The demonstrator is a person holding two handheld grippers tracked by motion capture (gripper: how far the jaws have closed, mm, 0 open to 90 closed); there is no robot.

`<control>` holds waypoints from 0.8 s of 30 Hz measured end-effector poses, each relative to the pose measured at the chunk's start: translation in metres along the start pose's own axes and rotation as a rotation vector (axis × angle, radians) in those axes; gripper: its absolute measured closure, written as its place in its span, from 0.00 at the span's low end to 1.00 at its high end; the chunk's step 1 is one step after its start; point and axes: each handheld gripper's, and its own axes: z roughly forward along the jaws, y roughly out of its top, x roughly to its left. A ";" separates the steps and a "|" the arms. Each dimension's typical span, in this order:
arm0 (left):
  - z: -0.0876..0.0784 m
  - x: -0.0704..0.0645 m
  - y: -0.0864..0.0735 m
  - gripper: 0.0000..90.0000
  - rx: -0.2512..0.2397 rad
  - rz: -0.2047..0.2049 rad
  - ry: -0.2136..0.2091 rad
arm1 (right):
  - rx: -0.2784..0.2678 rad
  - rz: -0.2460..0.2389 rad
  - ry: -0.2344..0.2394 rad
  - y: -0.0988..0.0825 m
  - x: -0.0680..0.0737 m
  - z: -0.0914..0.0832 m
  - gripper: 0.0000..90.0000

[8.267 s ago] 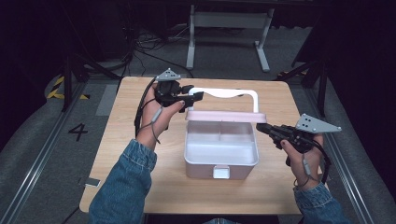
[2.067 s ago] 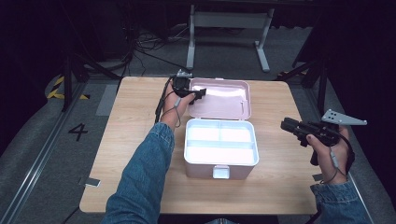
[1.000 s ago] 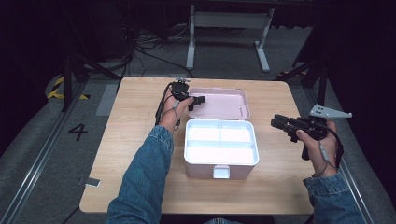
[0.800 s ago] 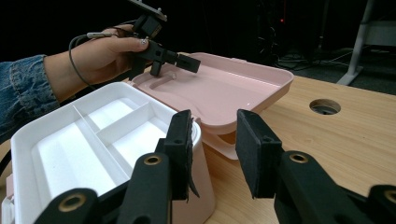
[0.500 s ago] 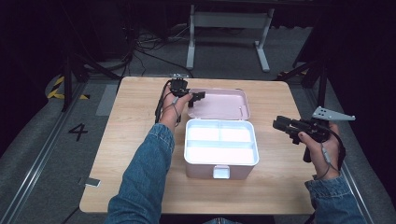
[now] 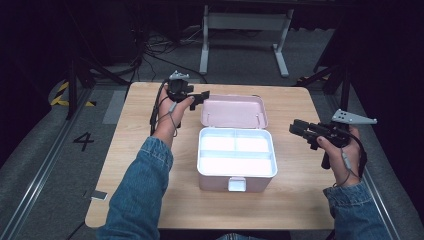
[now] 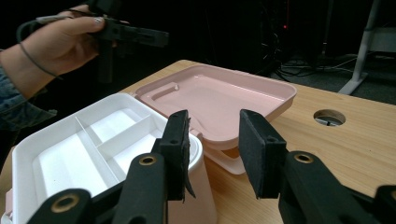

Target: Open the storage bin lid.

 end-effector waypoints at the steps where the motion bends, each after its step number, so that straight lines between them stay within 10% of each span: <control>1: -0.005 -0.003 0.001 0.30 0.003 0.012 -0.005 | 0.000 0.002 0.002 0.000 0.000 0.001 0.72; 15: -0.083 -0.039 -0.010 0.32 0.036 0.190 -0.031 | 0.020 0.020 -0.024 -0.002 -0.007 -0.001 0.68; 24: -0.112 -0.045 -0.032 0.32 0.059 0.208 -0.038 | 0.036 0.035 -0.038 -0.005 -0.010 -0.004 0.67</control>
